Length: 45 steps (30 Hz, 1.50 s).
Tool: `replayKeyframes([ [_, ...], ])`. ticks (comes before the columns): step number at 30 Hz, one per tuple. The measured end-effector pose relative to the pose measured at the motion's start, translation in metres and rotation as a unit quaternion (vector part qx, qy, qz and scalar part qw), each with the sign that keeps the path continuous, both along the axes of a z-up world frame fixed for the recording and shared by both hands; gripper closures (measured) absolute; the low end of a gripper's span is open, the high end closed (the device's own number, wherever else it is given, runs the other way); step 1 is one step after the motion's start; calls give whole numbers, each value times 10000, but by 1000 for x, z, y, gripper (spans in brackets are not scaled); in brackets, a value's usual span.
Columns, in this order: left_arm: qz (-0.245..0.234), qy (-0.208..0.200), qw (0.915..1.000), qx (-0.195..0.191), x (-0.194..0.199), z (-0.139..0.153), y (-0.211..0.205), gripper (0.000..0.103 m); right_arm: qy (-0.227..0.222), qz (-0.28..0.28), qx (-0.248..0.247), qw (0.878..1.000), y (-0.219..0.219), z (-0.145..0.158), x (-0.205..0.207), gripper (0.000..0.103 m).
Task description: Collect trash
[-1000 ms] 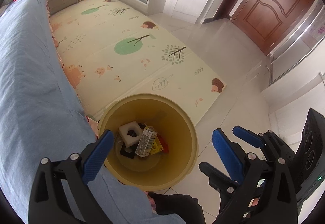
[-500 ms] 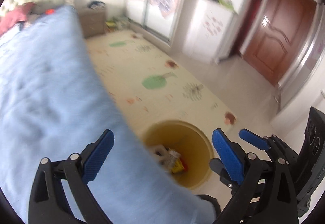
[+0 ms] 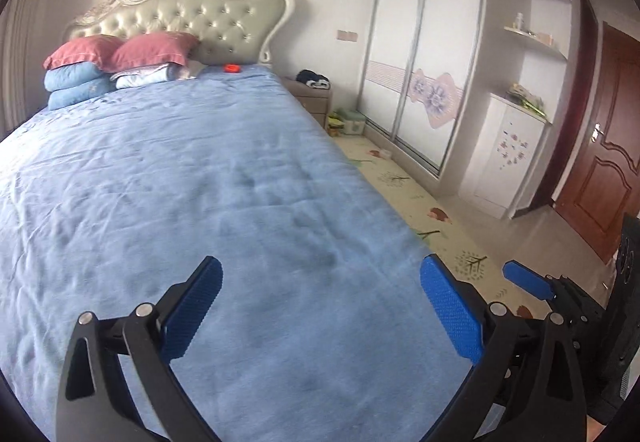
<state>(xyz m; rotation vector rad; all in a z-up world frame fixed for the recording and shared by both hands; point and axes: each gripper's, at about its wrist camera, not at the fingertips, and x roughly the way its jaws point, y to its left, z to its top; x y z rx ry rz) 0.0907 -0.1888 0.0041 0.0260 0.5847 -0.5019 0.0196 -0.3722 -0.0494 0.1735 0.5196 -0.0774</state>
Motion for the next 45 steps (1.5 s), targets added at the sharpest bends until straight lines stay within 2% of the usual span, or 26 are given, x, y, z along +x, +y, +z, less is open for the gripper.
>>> replayKeyframes([
  [7, 664, -577, 9961, -21, 5, 6, 74, 4, -449, 386, -320, 9977, 66, 13, 18, 16],
  [10, 951, -765, 9925, 91, 7, 6, 98, 4, -715, 473, -386, 9956, 86, 19, 22, 8],
  [12, 1056, -817, 9909, 175, 10, 5, 112, 4, -877, 549, -461, 9936, 99, 22, 25, 8],
  [17, 1245, -793, 9890, -9, 11, 2, 138, 4, -850, 741, -571, 9920, 119, 19, 33, 8],
  [23, 1373, -850, 9868, 109, 10, -3, 143, 4, -865, 865, -630, 9905, 130, 17, 38, 8],
  [34, 1502, -715, 9857, -281, 12, -3, 151, 4, -823, 851, -527, 9916, 122, 16, 39, 8],
  [45, 1791, -695, 9813, -140, 18, 0, 153, 4, -721, 708, -121, 9948, 102, 8, 36, 8],
])
